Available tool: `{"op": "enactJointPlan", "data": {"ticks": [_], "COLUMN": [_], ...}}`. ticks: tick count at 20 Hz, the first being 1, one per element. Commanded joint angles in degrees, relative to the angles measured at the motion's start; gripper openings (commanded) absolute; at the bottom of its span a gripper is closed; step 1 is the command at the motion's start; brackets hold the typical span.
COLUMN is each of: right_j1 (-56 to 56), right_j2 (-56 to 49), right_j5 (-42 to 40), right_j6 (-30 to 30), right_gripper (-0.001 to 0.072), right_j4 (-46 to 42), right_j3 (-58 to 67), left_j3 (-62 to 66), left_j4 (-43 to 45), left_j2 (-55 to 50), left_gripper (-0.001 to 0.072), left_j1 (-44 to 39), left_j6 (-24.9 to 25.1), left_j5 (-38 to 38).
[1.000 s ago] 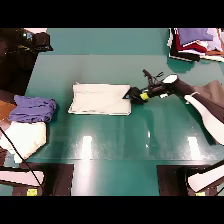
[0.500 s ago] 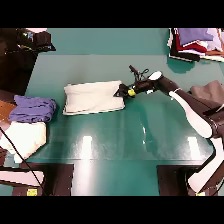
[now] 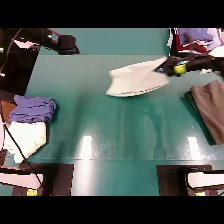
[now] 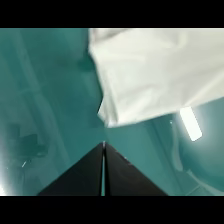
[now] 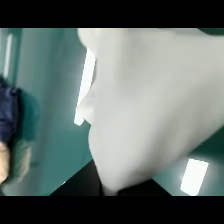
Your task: Fold the shirts.
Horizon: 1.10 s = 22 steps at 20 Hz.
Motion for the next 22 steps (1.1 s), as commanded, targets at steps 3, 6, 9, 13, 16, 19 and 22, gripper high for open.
{"op": "enactJointPlan", "data": {"ticks": [3, 6, 9, 13, 16, 19, 22], "right_j1": [-17.92, -25.92, -30.34, -32.22, -32.22, -32.41, -32.41], "right_j2": [7.34, 7.26, 7.28, 7.28, 7.28, 7.30, 7.37], "right_j5": [0.11, -5.20, -10.21, -9.92, -7.02, -3.19, 1.86], "right_j6": [0.79, 0.79, 0.76, 0.02, -1.01, -0.96, -0.90], "right_gripper": [0.0016, 0.0016, 0.0016, 0.0016, 0.0016, 0.0016, 0.0016], "right_j4": [-6.71, -6.97, -6.91, -6.97, -7.17, -9.57, -13.53], "right_j3": [0.09, 0.09, 0.15, 3.06, 9.70, 15.80, 19.43], "left_j3": [0.00, 0.00, 0.00, 0.00, 0.00, 0.00, 0.00], "left_j4": [-0.07, -0.09, 0.02, 0.17, 0.17, 0.17, 0.42], "left_j2": [-0.04, -0.04, -0.04, -0.04, -0.04, -0.04, -0.04], "left_gripper": [0.0024, 0.0024, 0.0024, 0.0024, 0.0024, 0.0025, 0.0025], "left_j1": [-6.78, -8.39, -8.76, -8.76, -8.76, -8.76, -8.76], "left_j6": [0.31, 0.31, 0.28, 0.28, 0.28, 0.31, 0.31], "left_j5": [5.18, 5.55, 5.55, 5.60, 5.53, 5.53, 5.35]}}
